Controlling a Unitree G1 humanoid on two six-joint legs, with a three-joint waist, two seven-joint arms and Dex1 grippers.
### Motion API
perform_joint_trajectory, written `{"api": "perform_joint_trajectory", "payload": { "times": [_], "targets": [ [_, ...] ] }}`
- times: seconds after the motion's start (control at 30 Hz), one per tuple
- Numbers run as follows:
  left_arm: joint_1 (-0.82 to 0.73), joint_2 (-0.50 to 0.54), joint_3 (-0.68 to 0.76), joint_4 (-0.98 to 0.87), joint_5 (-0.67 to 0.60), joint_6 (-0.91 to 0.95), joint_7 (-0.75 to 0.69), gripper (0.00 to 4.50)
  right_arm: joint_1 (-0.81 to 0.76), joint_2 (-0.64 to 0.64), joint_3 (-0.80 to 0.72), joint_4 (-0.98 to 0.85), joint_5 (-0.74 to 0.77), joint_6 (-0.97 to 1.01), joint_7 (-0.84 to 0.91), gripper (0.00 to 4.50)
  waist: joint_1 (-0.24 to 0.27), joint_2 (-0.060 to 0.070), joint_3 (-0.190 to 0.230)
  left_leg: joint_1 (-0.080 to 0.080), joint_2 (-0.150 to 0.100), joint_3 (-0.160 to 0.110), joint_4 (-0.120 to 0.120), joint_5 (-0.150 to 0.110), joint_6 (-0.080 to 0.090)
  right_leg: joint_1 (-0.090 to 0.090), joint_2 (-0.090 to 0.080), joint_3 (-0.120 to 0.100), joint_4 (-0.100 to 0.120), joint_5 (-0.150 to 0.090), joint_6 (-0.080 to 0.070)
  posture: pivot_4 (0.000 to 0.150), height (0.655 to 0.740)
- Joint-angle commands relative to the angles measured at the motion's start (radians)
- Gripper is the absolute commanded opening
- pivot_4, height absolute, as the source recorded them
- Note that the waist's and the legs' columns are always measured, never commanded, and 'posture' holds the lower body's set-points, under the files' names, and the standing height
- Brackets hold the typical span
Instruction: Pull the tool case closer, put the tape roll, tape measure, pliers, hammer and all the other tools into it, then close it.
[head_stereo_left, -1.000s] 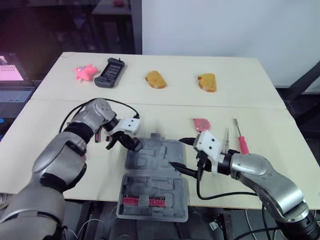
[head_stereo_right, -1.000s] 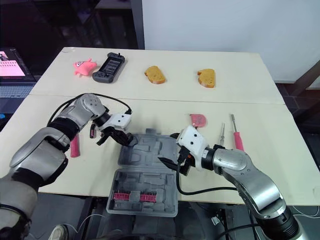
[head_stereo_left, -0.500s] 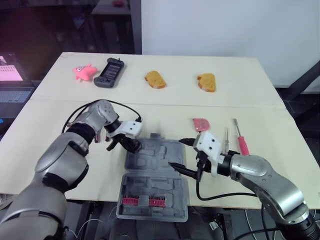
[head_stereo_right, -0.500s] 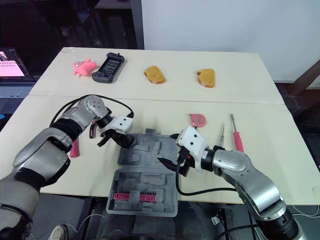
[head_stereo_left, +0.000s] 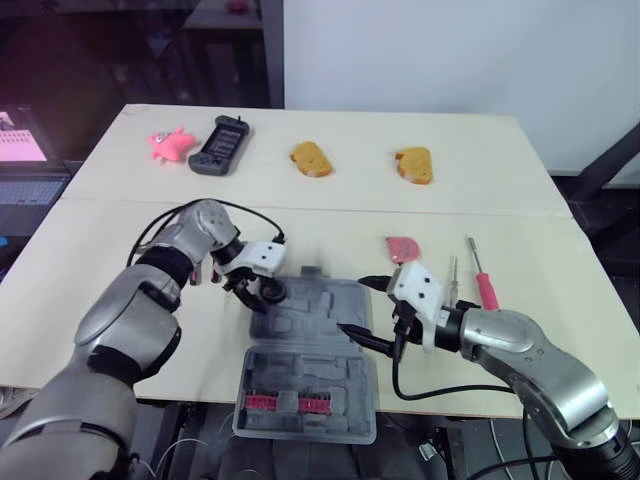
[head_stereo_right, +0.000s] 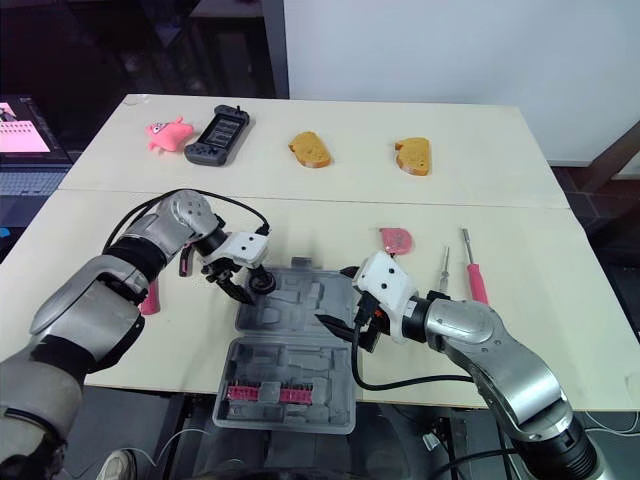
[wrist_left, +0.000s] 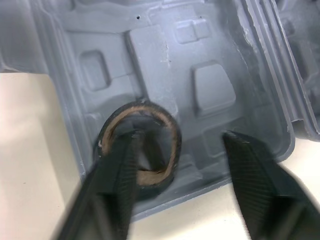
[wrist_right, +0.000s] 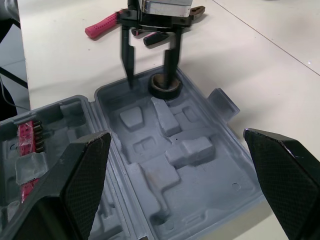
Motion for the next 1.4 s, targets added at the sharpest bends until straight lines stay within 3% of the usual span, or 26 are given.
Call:
{"api": "perform_joint_trajectory", "payload": {
  "times": [0.03, 0.33, 0.67, 0.77, 0.87, 0.9, 1.4],
  "targets": [
    [-0.01, 0.022, 0.027, -0.04, -0.013, -0.009, -0.005, 2.52, -0.006, 0.003, -0.019, -0.031, 0.011, -0.008, -0.002, 4.5, 0.0, 0.0, 0.0, 0.0, 0.0, 0.0, 0.0, 0.0, 0.0, 0.0, 0.0, 0.0, 0.0, 0.0, 0.0, 0.15, 0.7395],
    [0.017, 0.11, 0.051, -0.164, -0.096, 0.032, -0.005, 2.52, -0.009, 0.003, -0.019, -0.026, 0.012, -0.014, 0.005, 4.5, -0.001, 0.0, 0.0, 0.0, 0.0, 0.0, 0.0, 0.0, 0.0, 0.0, 0.0, 0.0, 0.0, 0.0, 0.0, 0.15, 0.7395],
    [0.177, 0.071, 0.325, -0.243, -0.186, 0.204, 0.007, 2.52, -0.004, 0.011, -0.009, -0.02, 0.005, -0.018, 0.0, 4.5, 0.0, 0.0, 0.0, 0.0, 0.0, -0.001, 0.001, 0.0, 0.0, 0.001, 0.0, -0.001, 0.001, 0.0, 0.0, 0.15, 0.7395],
    [0.227, 0.052, 0.38, -0.292, -0.197, 0.239, 0.036, 1.68, -0.003, 0.016, -0.007, -0.022, 0.006, -0.015, -0.004, 4.5, 0.001, 0.0, 0.0, 0.0, 0.0, -0.001, 0.001, 0.0, 0.0, 0.001, 0.0, -0.001, 0.001, 0.0, 0.0, 0.15, 0.7395],
    [0.281, 0.031, 0.423, -0.341, -0.197, 0.253, 0.095, 0.22, -0.001, 0.02, -0.005, -0.026, 0.008, -0.01, -0.01, 4.5, 0.001, 0.0, 0.0, 0.0, 0.0, -0.001, 0.002, 0.0, 0.0, 0.001, 0.0, -0.001, 0.002, 0.0, 0.0, 0.15, 0.7395],
    [0.3, 0.027, 0.431, -0.349, -0.191, 0.254, 0.111, 0.08, 0.0, 0.021, -0.006, -0.027, 0.009, -0.009, -0.01, 4.5, 0.001, 0.0, 0.0, 0.001, 0.0, -0.001, 0.002, 0.0, 0.0, 0.002, 0.0, -0.001, 0.002, 0.0, 0.0, 0.15, 0.7395],
    [0.367, 0.005, 0.504, -0.346, -0.176, 0.24, 0.176, 0.08, 0.011, 0.022, -0.009, -0.038, 0.013, 0.004, -0.018, 4.5, 0.002, 0.0, 0.0, 0.002, 0.0, -0.001, 0.002, 0.0, 0.0, 0.003, 0.0, -0.001, 0.002, 0.0, 0.0, 0.15, 0.7395]
  ]
}}
